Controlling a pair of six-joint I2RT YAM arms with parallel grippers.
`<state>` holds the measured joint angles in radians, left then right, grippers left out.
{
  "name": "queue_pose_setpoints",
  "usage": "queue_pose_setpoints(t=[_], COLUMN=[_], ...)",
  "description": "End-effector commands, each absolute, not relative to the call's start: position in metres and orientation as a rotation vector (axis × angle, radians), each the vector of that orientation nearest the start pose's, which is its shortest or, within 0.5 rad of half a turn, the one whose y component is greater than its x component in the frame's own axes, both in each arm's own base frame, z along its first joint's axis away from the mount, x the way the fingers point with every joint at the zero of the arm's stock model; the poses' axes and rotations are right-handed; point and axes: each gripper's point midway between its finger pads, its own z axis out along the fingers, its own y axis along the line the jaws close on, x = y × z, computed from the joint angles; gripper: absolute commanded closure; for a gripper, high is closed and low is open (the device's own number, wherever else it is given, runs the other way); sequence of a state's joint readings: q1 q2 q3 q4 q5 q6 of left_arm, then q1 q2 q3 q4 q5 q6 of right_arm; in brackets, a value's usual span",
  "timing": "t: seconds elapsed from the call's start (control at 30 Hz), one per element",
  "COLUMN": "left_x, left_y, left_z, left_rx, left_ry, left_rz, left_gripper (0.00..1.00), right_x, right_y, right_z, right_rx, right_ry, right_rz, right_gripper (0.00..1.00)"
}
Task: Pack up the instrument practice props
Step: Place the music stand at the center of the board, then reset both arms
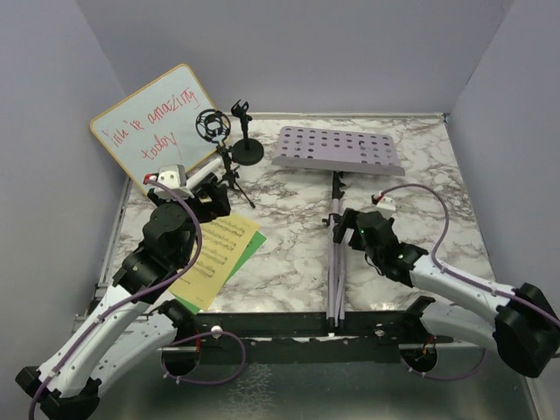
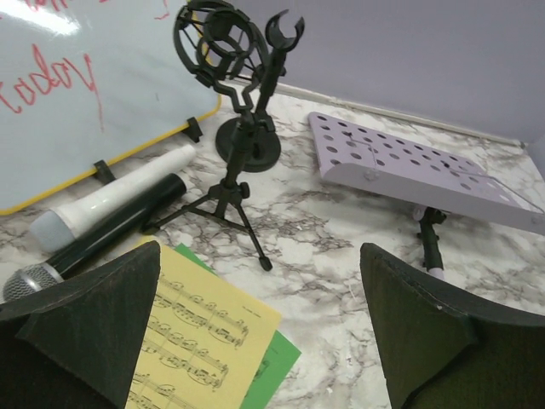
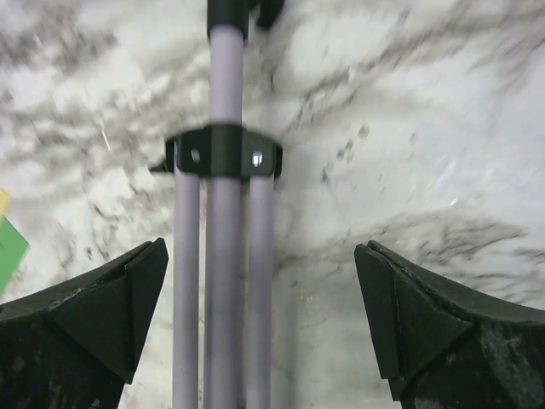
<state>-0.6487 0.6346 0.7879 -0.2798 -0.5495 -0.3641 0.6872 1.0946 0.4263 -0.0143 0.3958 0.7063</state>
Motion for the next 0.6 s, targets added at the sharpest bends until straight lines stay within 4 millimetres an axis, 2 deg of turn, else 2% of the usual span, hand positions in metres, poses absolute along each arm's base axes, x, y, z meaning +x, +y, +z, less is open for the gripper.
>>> queue_pose_setpoints(t=[0.0, 0.13, 0.23, 0.33, 0.47, 0.57], left_x=[0.263, 0.269, 0.264, 0.252, 0.227, 0.212], left_y=[-0.070, -0.060, -0.046, -0.029, -0.002, 0.011], left_z=[0.301, 0.311, 0.326, 0.345, 0.370, 0.381], left_rx=[-0.236, -0.251, -0.263, -0.273, -0.324, -0.355], left_ry=[1.666, 1.639, 1.590, 1.516, 1.390, 1.313], left_rz=[-0.190, -0.205, -0.165, -0.120, -0.078, -0.067], left_gripper=[0.01, 0.01, 0.01, 0.01, 0.01, 0.01], right_x=[0.280, 0.270, 0.249, 0.223, 0.191, 0.179], right_y=[0.107, 0.061, 0.026, 0.000, -0.025, -0.040], right_z=[0.140, 0.214, 0.265, 0.307, 0.348, 0.358], right_rx=[0.257, 0.350, 0.404, 0.448, 0.455, 0.446], right_ry=[1.955, 1.742, 1.602, 1.507, 1.419, 1.382], right_rz=[0.085, -0.026, -0.063, -0.026, 0.022, -0.009], right_gripper=[0.00, 0.00, 0.00, 0.00, 0.00, 0.00])
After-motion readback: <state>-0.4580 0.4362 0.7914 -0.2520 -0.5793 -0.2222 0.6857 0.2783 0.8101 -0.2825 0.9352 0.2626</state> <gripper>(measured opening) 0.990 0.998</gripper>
